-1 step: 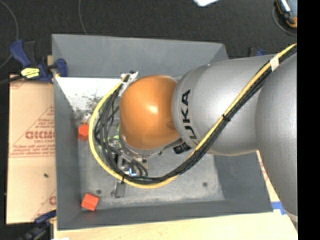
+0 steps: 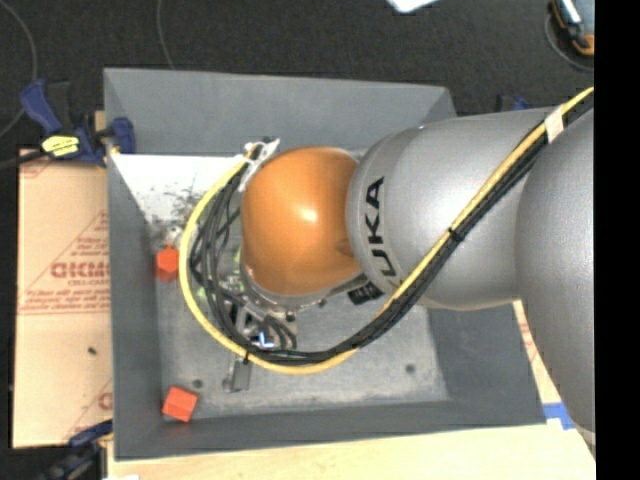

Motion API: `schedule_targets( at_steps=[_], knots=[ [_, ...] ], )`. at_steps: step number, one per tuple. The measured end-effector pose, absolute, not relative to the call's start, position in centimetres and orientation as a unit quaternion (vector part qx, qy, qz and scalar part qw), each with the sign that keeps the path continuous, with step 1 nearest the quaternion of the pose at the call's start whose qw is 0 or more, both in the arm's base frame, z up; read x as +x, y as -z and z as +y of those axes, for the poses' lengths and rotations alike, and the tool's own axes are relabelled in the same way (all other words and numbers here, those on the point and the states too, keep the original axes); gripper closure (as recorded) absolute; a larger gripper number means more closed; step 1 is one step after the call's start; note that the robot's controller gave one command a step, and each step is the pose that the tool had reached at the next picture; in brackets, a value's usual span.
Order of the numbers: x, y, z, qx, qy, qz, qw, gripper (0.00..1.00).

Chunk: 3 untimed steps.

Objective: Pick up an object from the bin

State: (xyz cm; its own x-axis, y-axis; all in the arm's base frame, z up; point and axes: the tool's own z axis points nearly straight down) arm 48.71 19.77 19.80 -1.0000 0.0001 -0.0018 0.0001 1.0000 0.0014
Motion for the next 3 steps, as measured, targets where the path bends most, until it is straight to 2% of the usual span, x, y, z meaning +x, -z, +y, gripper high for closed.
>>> schedule_targets(
  at_steps=[1, 2, 3],
  knots=[
    [51.0, -17.7, 12.3, -0.021, 0.003, 1.0, -0.004, 0.0],
    [49.0, -16.9, 13.4, 0.048, -0.001, 0.999, 0.0, 0.0],
    [53.3, -9.6, 11.5, -0.003, 0.004, 1.0, -0.004, 0.0]
  ],
)
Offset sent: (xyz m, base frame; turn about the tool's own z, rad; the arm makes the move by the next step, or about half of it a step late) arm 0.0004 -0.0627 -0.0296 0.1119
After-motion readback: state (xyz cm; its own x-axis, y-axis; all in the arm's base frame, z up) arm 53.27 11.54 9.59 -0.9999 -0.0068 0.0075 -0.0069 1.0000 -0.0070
